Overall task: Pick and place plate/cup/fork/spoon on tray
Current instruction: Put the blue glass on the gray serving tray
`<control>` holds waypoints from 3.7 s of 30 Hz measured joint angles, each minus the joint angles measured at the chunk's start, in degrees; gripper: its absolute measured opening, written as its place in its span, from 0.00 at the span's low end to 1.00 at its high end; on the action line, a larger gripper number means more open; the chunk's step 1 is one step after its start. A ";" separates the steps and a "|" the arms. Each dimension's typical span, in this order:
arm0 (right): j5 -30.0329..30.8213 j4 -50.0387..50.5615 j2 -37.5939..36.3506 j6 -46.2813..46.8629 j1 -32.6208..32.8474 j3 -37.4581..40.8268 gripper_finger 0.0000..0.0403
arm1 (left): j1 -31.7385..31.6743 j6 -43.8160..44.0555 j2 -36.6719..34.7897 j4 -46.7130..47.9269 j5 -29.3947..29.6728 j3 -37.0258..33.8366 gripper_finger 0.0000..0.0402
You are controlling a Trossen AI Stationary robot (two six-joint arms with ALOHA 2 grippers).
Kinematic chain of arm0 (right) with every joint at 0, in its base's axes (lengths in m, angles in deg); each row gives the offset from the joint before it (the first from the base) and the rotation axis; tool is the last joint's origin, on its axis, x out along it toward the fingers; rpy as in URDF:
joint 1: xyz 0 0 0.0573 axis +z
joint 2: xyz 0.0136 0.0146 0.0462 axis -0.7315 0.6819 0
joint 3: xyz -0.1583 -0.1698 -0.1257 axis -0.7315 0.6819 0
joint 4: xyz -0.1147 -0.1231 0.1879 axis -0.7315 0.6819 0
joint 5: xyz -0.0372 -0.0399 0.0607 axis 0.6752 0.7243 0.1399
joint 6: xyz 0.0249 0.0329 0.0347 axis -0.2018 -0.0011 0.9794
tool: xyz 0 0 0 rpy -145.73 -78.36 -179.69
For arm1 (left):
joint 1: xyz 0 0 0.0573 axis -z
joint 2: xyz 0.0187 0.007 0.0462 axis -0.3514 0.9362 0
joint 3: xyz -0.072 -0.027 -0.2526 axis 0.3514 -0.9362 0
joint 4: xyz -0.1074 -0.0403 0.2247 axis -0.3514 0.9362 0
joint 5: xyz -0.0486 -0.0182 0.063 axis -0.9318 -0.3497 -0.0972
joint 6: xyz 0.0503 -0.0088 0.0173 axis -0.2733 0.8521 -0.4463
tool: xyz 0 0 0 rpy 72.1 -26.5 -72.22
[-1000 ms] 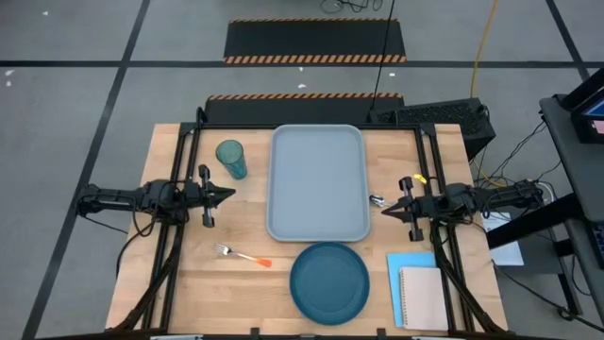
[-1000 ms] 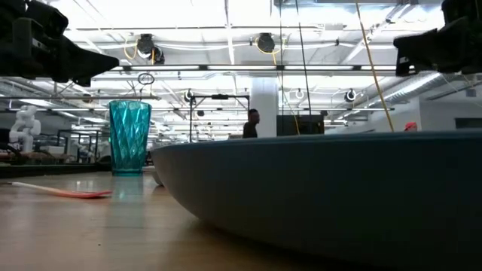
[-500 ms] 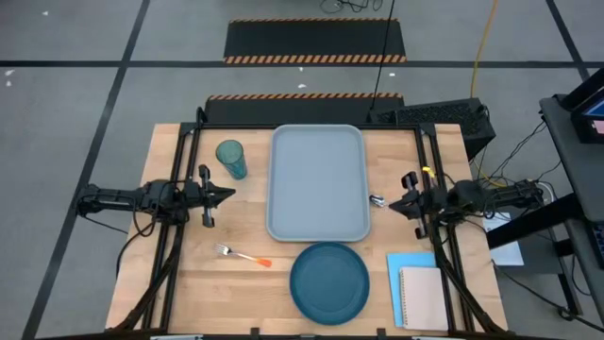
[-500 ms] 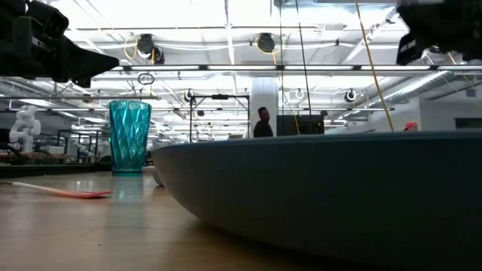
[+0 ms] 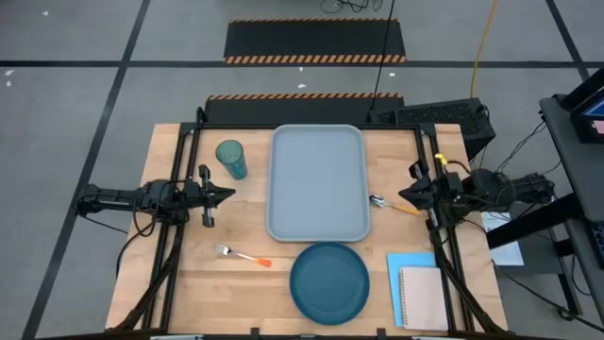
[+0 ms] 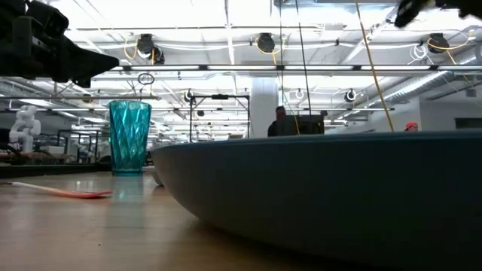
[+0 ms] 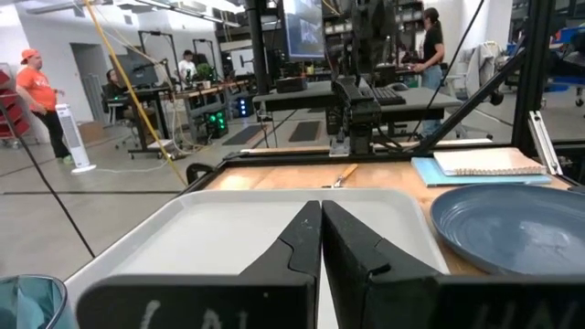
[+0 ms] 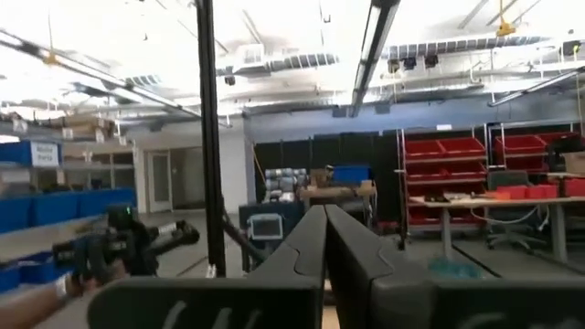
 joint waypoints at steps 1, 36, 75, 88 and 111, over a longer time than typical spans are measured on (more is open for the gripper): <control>0.01 0.03 1.93 0.31 0.00 -1.75 0.01 | 0.00 0.01 0.02 -0.11 0.00 -0.02 0.04; 13.65 40.09 55.66 16.34 11.53 -44.50 0.05 | 0.02 6.11 1.19 -7.69 -2.34 0.01 0.04; 15.00 35.38 67.36 12.60 16.15 -44.45 0.05 | 8.98 4.20 51.73 20.08 -1.86 44.03 0.04; 14.76 35.58 67.36 15.85 16.06 -39.34 0.05 | 4.61 14.66 53.31 31.35 5.38 46.00 0.04; 13.13 35.86 65.50 18.54 15.73 -39.10 0.05 | -8.36 17.15 72.74 75.48 8.65 70.34 0.53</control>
